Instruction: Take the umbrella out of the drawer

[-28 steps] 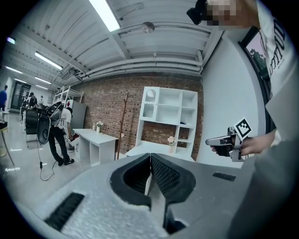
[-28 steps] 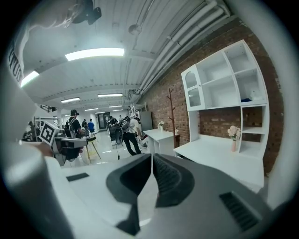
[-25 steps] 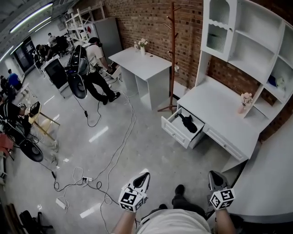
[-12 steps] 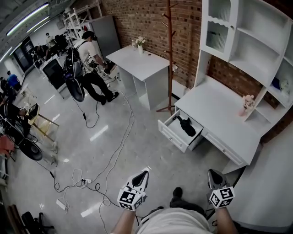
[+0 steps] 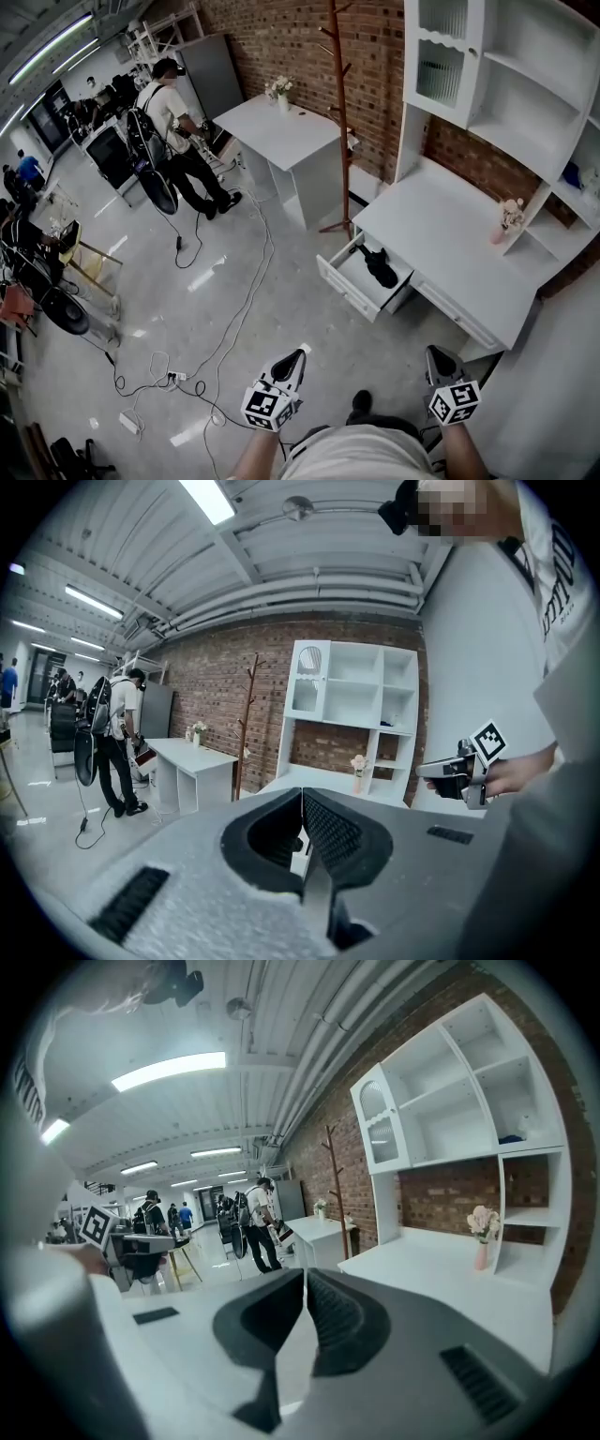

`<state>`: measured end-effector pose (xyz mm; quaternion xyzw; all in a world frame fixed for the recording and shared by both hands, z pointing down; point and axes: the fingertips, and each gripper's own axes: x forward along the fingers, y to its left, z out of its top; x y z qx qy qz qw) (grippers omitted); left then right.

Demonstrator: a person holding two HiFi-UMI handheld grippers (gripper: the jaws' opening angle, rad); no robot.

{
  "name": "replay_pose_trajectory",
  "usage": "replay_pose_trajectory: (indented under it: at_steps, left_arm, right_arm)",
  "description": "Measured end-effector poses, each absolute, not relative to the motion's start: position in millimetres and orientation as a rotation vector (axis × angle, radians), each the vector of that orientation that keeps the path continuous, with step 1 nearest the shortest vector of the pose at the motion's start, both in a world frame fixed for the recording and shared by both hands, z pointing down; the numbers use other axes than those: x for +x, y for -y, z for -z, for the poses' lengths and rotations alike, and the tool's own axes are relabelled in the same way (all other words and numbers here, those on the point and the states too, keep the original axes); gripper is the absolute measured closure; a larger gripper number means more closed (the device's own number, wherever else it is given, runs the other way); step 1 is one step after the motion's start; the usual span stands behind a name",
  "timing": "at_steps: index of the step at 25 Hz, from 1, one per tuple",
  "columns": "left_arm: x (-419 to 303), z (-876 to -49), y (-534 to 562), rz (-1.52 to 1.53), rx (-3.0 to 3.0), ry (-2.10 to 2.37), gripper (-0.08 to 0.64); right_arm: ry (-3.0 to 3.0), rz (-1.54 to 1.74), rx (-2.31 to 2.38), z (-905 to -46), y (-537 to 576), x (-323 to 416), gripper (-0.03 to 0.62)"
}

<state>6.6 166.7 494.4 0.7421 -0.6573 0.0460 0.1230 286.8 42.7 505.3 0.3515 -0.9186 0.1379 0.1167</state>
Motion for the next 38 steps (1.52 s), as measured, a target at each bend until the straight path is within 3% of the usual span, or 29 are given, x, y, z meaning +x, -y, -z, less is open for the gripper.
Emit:
replay_pose_trajectory:
  at_steps: [20, 38]
  left_arm:
    - [32.1, -500.7, -69.9, -0.169, 2.124, 1.952, 0.534]
    - [34.2, -496.9, -24.5, -0.131, 2.151, 1.902, 0.534]
  right_arm:
    - [2.715, -0.442, 0.950, -526.4, 69.8, 293.4, 0.561]
    - [2.717, -0.458, 0.931, -527.2, 86.8, 275.1, 0.561]
